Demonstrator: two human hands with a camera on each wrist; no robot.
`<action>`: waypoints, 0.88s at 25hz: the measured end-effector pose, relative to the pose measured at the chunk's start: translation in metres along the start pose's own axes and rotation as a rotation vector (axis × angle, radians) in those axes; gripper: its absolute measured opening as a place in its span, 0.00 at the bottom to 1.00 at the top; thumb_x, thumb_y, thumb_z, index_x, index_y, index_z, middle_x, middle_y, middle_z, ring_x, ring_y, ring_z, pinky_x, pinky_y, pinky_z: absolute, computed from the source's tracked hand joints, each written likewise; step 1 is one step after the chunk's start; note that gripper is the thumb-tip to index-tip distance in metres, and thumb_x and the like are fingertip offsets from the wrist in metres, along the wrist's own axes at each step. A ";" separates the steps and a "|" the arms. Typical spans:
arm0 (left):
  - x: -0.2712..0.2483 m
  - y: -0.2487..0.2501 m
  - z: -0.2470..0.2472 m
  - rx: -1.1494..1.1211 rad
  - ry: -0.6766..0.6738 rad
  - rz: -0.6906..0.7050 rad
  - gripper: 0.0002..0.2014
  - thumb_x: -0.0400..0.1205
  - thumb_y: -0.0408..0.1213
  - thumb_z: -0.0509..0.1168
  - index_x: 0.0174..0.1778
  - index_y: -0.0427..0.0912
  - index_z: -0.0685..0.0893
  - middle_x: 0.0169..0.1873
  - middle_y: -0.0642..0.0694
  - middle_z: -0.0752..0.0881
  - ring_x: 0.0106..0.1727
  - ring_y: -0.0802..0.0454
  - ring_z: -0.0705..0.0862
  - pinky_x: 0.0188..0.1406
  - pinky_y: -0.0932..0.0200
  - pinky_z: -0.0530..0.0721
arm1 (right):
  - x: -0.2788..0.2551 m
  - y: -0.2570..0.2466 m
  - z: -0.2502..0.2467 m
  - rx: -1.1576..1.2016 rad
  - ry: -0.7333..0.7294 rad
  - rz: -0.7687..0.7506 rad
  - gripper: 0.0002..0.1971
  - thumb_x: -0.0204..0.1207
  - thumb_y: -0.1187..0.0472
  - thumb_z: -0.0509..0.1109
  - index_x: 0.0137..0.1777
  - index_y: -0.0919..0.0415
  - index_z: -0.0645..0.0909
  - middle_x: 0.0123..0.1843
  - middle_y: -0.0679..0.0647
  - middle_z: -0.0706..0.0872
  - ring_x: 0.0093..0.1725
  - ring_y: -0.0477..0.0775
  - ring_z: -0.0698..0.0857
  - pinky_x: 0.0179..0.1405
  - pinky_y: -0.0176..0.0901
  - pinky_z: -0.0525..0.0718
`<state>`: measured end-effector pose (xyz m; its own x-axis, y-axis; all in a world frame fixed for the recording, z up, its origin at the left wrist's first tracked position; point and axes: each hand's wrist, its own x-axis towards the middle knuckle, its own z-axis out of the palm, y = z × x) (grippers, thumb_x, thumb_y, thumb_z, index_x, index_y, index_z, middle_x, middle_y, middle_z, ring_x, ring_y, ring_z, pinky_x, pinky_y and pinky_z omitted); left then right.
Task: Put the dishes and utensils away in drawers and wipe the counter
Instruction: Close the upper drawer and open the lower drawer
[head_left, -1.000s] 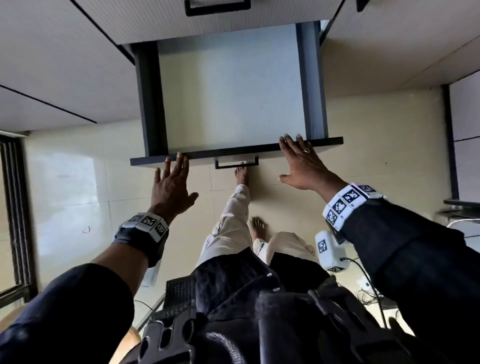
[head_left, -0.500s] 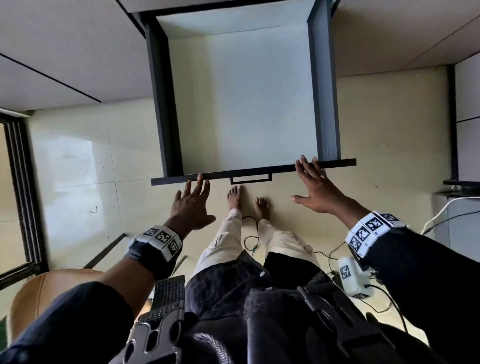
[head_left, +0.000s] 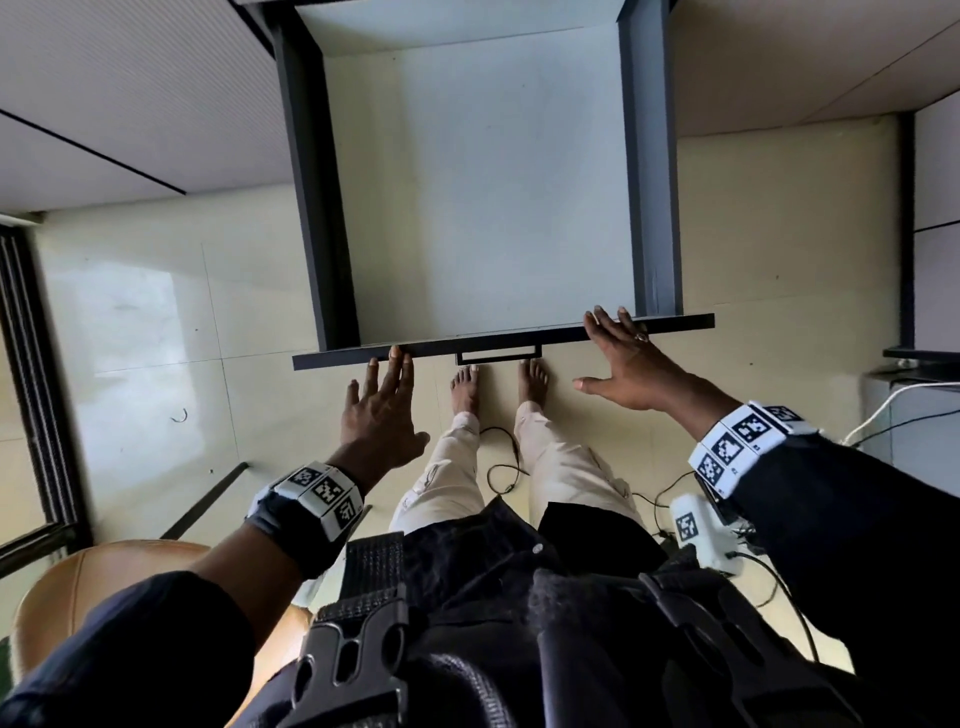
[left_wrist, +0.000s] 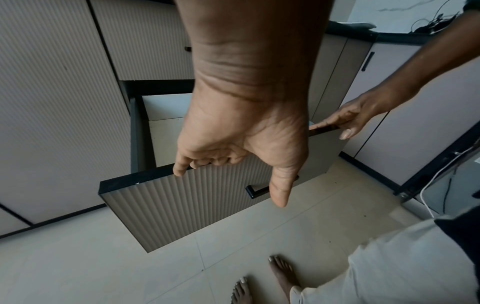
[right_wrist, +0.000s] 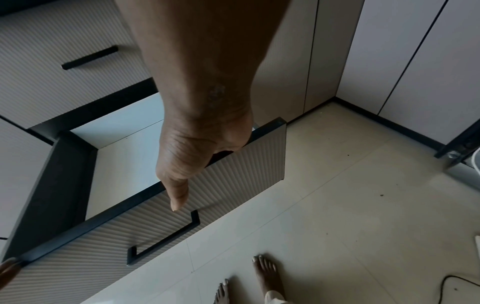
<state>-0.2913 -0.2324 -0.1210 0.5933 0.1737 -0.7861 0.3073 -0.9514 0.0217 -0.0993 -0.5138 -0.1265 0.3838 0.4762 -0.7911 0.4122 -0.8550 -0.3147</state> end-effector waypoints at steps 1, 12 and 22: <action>0.000 0.003 0.000 -0.006 0.001 -0.016 0.58 0.75 0.60 0.69 0.85 0.43 0.33 0.85 0.47 0.34 0.86 0.40 0.42 0.83 0.39 0.54 | 0.001 0.002 -0.004 -0.016 -0.015 -0.018 0.49 0.79 0.40 0.66 0.87 0.56 0.38 0.88 0.55 0.38 0.86 0.60 0.37 0.85 0.54 0.41; 0.004 0.029 -0.012 -0.040 -0.032 -0.158 0.58 0.75 0.64 0.67 0.85 0.39 0.35 0.86 0.43 0.37 0.86 0.39 0.40 0.83 0.39 0.53 | -0.003 0.016 -0.020 -0.075 -0.097 -0.151 0.49 0.80 0.45 0.67 0.86 0.58 0.35 0.87 0.56 0.35 0.86 0.59 0.37 0.85 0.52 0.39; -0.002 0.034 -0.069 -0.085 0.179 -0.195 0.26 0.80 0.56 0.65 0.69 0.44 0.78 0.68 0.43 0.82 0.77 0.42 0.70 0.72 0.46 0.71 | 0.004 -0.022 -0.036 -0.023 0.115 -0.166 0.35 0.82 0.52 0.66 0.86 0.58 0.56 0.88 0.56 0.53 0.87 0.57 0.50 0.84 0.49 0.52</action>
<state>-0.2311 -0.2474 -0.0763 0.6363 0.4009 -0.6592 0.4856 -0.8720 -0.0616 -0.0769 -0.4853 -0.1033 0.4005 0.6319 -0.6635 0.4957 -0.7584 -0.4231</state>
